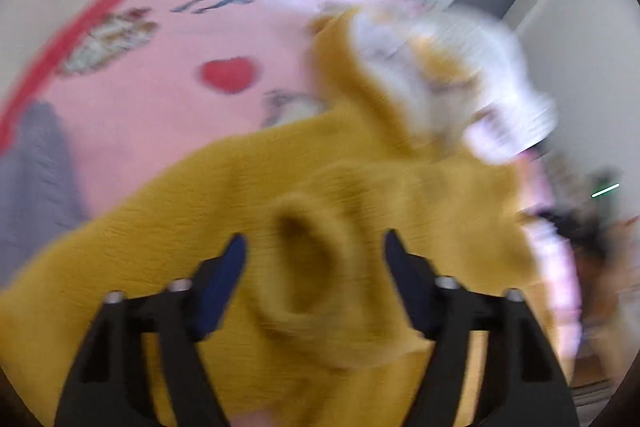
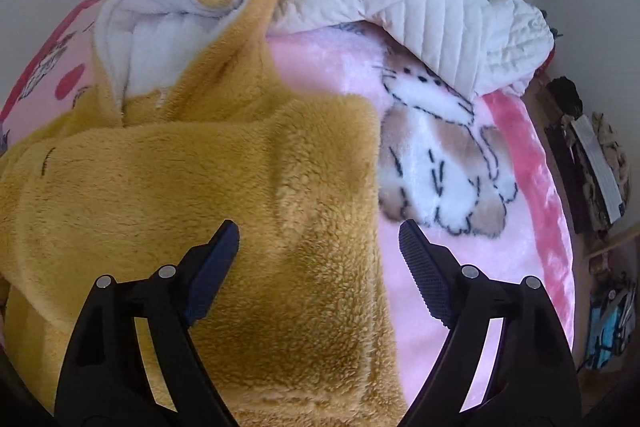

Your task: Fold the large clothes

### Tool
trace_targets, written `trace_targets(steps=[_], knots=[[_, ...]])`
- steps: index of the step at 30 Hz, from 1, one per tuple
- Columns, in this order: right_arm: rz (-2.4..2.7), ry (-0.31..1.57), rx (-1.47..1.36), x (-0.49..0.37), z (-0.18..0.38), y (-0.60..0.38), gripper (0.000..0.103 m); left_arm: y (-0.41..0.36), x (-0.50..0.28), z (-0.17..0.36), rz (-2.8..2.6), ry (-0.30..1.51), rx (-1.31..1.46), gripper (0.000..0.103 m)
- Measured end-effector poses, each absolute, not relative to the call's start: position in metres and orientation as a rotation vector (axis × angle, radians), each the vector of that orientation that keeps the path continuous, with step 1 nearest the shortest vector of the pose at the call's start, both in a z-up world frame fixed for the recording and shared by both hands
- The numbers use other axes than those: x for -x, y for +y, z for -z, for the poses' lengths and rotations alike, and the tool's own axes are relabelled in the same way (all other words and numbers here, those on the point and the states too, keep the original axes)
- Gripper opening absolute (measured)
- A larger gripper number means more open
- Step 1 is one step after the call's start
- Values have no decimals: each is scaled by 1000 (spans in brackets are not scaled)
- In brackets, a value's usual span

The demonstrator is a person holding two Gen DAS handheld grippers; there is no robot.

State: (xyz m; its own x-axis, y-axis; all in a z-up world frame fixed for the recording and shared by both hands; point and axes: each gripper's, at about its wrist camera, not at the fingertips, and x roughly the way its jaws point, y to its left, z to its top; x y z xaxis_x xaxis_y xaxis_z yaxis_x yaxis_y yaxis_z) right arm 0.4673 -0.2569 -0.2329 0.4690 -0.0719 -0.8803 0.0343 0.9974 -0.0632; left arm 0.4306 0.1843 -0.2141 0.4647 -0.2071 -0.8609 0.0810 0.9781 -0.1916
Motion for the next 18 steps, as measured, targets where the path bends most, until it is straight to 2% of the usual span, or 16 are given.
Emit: trace_targets(steps=[4,8,12,13,14,16,17,18], knots=[[44,1069,19,-467,233,-238,79,173,-437,235,171,1141,119,54],[45,1104,-6,-469,246,-239,79,165,-429,224,232,1068,166,54],[51,1115,-12,-468,251,-242,80,156,-433,241,249,1156,148,53],[53,1118,-5,-467,252,-241,80,155,-434,247,242,1169,129,47],[52,1121,-1,-467,252,-241,80,154,-433,249,239,1172,120,35],[52,1118,7,-466,252,-240,80,159,-433,252,199,1173,123,27],[51,1119,10,-466,252,-240,82,162,-433,253,192,1174,138,16],[53,1118,13,-466,252,-240,84,165,-432,254,192,1172,151,11]])
